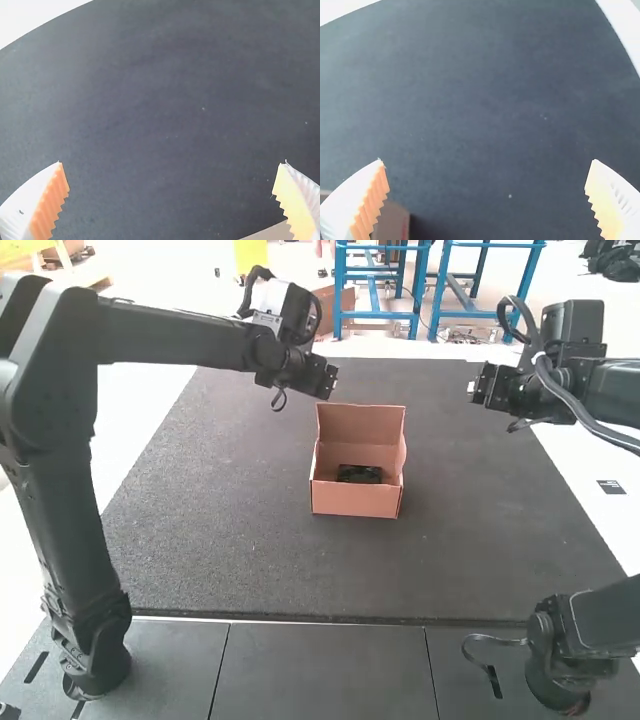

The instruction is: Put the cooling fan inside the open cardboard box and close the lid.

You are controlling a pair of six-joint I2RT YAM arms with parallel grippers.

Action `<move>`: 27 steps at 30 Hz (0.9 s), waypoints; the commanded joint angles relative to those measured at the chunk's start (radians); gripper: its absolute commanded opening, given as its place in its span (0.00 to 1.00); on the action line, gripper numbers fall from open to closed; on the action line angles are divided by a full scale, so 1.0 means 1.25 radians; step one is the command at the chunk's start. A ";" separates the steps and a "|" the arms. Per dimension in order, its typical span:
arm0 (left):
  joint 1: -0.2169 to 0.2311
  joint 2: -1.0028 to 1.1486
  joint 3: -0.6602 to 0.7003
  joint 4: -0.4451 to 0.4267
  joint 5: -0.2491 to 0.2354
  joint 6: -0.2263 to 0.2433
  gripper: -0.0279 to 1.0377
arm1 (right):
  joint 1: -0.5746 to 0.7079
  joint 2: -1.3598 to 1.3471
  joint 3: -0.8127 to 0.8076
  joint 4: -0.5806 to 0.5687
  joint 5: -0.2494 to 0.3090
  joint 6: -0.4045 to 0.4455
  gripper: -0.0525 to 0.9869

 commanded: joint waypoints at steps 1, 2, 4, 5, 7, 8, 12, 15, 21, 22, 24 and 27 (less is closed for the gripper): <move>-0.013 0.030 0.055 -0.010 0.023 0.009 0.94 | -0.016 -0.004 0.026 0.002 0.023 -0.026 0.92; -0.012 0.040 0.067 -0.019 0.037 0.009 0.94 | -0.019 -0.002 0.037 -0.002 0.024 -0.027 0.91; -0.011 0.062 0.093 -0.032 0.049 0.009 0.94 | -0.020 0.000 0.061 -0.024 0.021 -0.034 0.91; -0.009 0.073 0.106 -0.041 0.060 0.009 0.94 | -0.022 0.005 0.068 -0.036 0.012 -0.037 0.91; -0.009 0.095 0.128 -0.061 0.087 0.008 0.94 | -0.024 0.012 0.084 -0.073 -0.011 -0.039 0.91; -0.008 0.106 0.139 -0.075 0.111 0.006 0.94 | -0.025 0.016 0.089 -0.097 -0.021 -0.043 0.91; -0.008 0.145 0.189 -0.149 0.166 -0.015 0.94 | -0.025 0.028 0.101 -0.178 -0.074 -0.048 0.90; -0.008 0.163 0.218 -0.218 0.189 -0.034 0.94 | -0.025 0.030 0.102 -0.205 -0.091 -0.048 0.90; -0.011 0.166 0.223 -0.331 0.242 -0.056 0.94 | -0.024 0.033 0.101 -0.214 -0.102 -0.048 0.90; -0.011 0.166 0.221 -0.348 0.244 -0.056 0.94 | -0.023 0.033 0.101 -0.216 -0.102 -0.048 0.90; -0.012 0.166 0.215 -0.378 0.257 -0.060 0.94 | -0.022 0.034 0.101 -0.214 -0.102 -0.048 0.90; -0.012 0.166 0.195 -0.382 0.258 -0.064 0.94 | -0.019 0.036 0.102 -0.214 -0.102 -0.048 0.90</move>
